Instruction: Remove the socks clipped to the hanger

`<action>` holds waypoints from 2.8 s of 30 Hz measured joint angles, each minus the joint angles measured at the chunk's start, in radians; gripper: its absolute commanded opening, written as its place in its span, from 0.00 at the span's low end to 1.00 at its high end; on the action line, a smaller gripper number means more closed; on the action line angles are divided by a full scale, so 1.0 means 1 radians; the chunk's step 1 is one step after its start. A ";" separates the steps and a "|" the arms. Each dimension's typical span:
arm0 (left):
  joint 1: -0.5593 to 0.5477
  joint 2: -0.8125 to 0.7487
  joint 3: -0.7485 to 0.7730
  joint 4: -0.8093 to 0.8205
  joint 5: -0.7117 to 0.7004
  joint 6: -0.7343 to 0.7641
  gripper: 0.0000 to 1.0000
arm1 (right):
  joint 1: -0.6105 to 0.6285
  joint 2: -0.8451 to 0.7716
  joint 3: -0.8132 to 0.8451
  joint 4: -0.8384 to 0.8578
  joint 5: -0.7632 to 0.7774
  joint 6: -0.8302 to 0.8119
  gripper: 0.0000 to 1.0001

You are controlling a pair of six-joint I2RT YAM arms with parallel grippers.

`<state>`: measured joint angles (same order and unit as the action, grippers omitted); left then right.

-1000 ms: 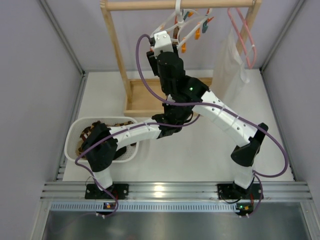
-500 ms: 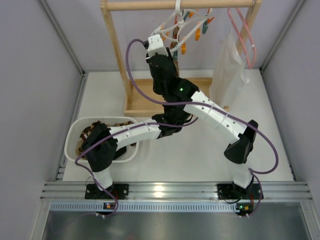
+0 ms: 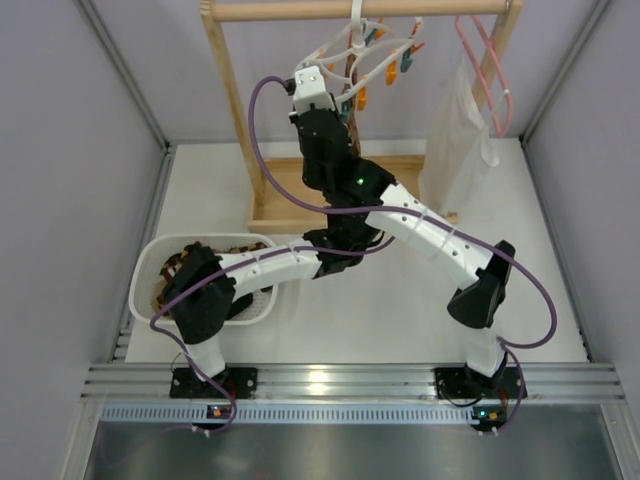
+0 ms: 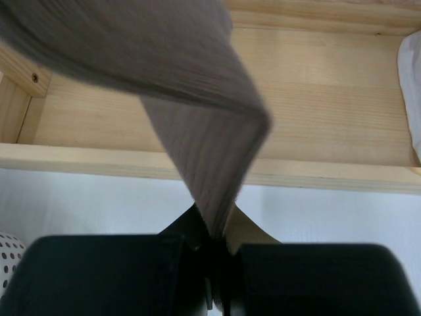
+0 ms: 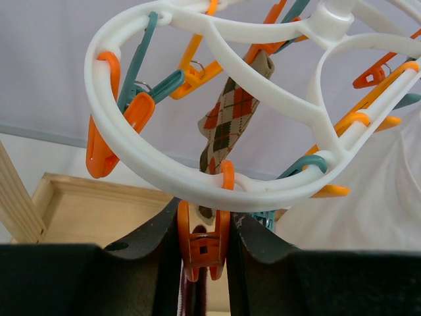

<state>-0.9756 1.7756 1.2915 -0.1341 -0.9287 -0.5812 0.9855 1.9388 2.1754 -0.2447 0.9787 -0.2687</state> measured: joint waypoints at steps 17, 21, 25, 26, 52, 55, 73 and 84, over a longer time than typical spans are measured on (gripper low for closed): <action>0.011 -0.417 -0.376 -0.001 0.044 -0.082 0.00 | 0.009 -0.141 -0.214 0.022 -0.176 0.126 0.74; 0.011 -0.592 -0.462 0.004 0.048 -0.083 0.00 | 0.011 -0.277 -0.397 0.024 -0.261 0.185 0.85; 0.011 -0.730 -0.518 -0.015 0.049 -0.074 0.00 | 0.016 -0.420 -0.539 0.031 -0.348 0.250 0.96; 0.012 -0.758 -0.520 -0.027 0.048 -0.071 0.00 | 0.016 -0.464 -0.576 0.038 -0.369 0.269 1.00; 0.115 -1.051 -0.343 -0.557 0.006 -0.196 0.00 | 0.018 -1.017 -1.203 0.073 -0.457 0.457 1.00; 0.254 -1.044 -0.382 -0.573 0.116 -0.206 0.00 | 0.018 -1.030 -1.211 0.074 -0.457 0.465 0.99; 0.769 -0.880 -0.642 -0.473 0.425 -0.259 0.00 | 0.018 -1.037 -1.286 0.082 -0.462 0.502 1.00; 0.779 -1.044 -0.872 -0.385 0.417 -0.366 0.12 | 0.018 -1.012 -1.346 0.086 -0.472 0.528 0.99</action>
<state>-0.1963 0.7311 0.4198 -0.5186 -0.5121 -0.9474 1.0035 0.9272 0.8291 -0.1585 0.5072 0.2592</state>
